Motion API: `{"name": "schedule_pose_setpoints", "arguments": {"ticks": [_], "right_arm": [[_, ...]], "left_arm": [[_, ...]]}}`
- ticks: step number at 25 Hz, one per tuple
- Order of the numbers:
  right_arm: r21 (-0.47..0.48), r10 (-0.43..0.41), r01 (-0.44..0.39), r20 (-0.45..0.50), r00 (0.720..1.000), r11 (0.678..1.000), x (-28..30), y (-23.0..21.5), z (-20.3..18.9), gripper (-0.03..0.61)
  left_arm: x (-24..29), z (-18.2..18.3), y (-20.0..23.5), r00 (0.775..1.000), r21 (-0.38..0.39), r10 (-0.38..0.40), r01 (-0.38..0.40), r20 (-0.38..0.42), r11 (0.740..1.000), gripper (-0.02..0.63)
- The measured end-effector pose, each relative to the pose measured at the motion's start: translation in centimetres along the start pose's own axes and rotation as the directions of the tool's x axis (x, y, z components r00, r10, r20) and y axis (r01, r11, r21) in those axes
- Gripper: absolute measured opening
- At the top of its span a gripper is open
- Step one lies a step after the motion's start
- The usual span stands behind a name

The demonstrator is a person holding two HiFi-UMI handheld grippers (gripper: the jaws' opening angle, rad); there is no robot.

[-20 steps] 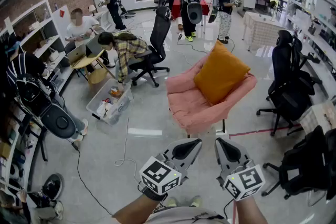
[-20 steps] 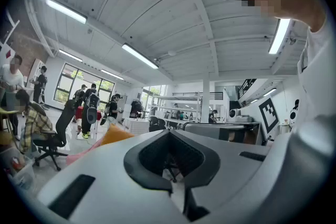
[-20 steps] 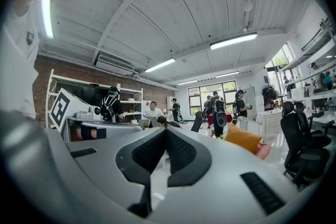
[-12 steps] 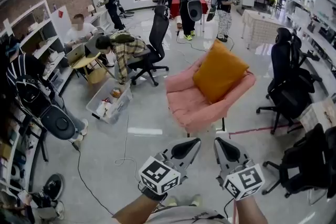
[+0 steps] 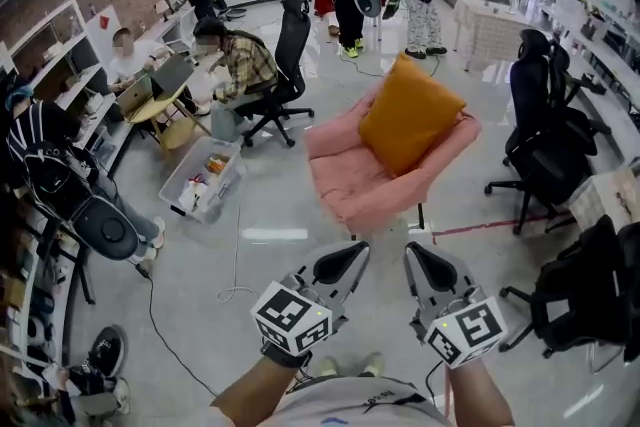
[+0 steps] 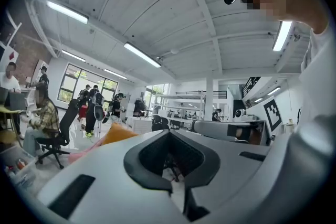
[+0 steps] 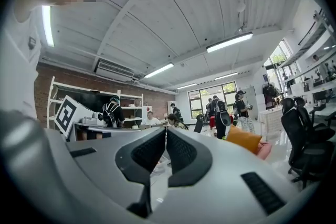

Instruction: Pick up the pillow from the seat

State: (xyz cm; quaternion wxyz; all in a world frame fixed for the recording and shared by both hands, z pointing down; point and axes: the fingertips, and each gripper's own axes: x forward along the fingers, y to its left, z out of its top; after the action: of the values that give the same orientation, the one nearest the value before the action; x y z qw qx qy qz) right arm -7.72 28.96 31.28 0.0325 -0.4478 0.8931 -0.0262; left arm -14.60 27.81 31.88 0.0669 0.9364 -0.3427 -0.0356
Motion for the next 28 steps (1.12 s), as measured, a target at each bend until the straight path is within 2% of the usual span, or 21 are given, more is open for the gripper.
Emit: {"name": "schedule_pose_setpoints", "arguments": {"ticks": [10, 17, 23, 28], "right_arm": [[0.022, -0.020, 0.019, 0.025, 1.000, 1.000, -2.9, -4.8, 0.4, 0.017], [0.013, -0.028, 0.028, 0.021, 0.999, 1.000, -3.1, -7.3, 0.3, 0.017], [0.031, -0.034, 0.034, 0.001, 0.999, 0.999, -1.4, -9.2, -0.5, 0.017], [0.030, -0.045, 0.046, -0.022, 0.999, 0.999, 2.2, -11.4, -1.4, 0.018]], "left_arm": [[3.7, 0.3, -1.5, 0.999, 0.018, 0.040, -0.040, 0.007, 0.999, 0.009], [7.0, -0.6, -2.5, 1.000, 0.020, 0.012, -0.012, -0.018, 1.000, 0.009], [9.6, -1.0, -1.1, 1.000, 0.011, -0.011, 0.011, -0.025, 1.000, 0.009], [12.4, -1.7, 2.6, 0.999, 0.004, -0.021, 0.021, -0.032, 1.000, 0.009]]}}
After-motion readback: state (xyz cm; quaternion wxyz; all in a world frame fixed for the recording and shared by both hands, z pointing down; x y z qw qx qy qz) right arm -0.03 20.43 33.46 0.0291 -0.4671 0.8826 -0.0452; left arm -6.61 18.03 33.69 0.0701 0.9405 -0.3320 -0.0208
